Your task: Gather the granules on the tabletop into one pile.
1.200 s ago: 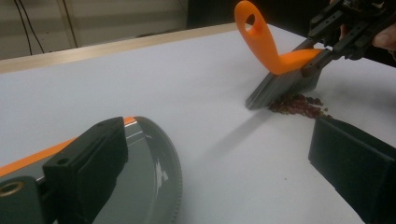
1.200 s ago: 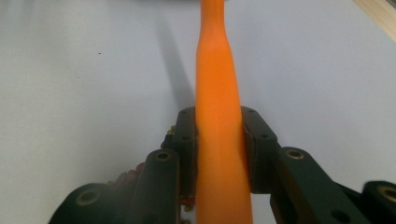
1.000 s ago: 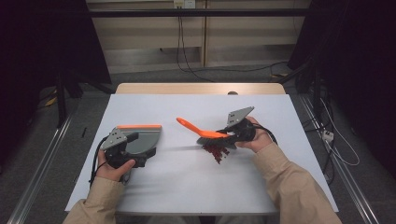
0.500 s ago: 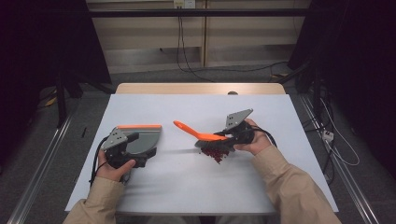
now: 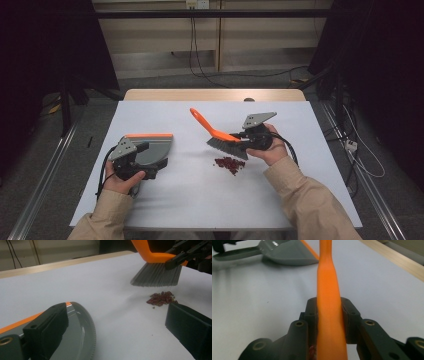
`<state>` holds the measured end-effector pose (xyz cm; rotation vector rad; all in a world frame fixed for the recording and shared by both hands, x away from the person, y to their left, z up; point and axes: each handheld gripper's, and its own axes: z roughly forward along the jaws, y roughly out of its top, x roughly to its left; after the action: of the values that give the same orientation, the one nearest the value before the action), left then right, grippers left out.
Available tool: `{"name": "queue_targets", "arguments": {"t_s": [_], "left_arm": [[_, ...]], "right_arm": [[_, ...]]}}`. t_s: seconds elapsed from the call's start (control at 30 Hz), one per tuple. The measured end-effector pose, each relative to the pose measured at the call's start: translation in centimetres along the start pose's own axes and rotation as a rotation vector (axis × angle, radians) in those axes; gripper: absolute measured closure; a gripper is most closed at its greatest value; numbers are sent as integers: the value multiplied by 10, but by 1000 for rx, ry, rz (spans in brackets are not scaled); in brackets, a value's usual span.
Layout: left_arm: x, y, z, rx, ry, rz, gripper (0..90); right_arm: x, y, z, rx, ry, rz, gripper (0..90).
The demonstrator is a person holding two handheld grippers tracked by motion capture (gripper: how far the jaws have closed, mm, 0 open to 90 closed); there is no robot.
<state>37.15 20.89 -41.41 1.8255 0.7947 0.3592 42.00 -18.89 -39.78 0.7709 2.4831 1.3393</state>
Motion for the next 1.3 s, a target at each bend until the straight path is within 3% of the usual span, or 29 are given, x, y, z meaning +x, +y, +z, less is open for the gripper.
{"name": "queue_targets", "arguments": {"t_s": [0.03,0.07,0.13,0.2,0.3,0.43,0.5,0.6,0.73,0.87,1.07,1.2,1.3], "left_arm": [[0,0,0,-1,-1,-1,45],[0,0,0,-1,-3,-2,45],[0,0,0,-1,-6,-2,45],[0,0,0,0,-7,-1,45],[0,0,0,-2,-7,1,46],[1,0,-2,-8,0,1,46],[1,1,-1,-9,2,2,46],[0,1,-1,-3,4,6,46],[1,1,-1,-3,9,10,48],[0,0,-1,0,9,12,48],[0,0,-1,2,9,12,48],[0,0,-1,1,10,15,48],[0,0,-2,-1,9,13,48]], "right_arm": [[0,0,0,0,0,0,713],[4,0,0,-25,-45,81,713],[9,-1,1,-37,-101,145,713],[14,-4,2,-60,-136,238,713],[24,-6,5,-77,-196,328,713],[30,-8,8,-128,-217,424,713],[33,-8,11,-127,-218,463,713],[40,-5,18,-110,-235,471,713],[45,-1,23,-126,-231,490,713],[55,7,38,-120,-206,501,712],[59,7,56,-137,-200,571,712],[59,5,65,-109,-214,582,713],[56,-2,67,-80,-262,575,713]]}}
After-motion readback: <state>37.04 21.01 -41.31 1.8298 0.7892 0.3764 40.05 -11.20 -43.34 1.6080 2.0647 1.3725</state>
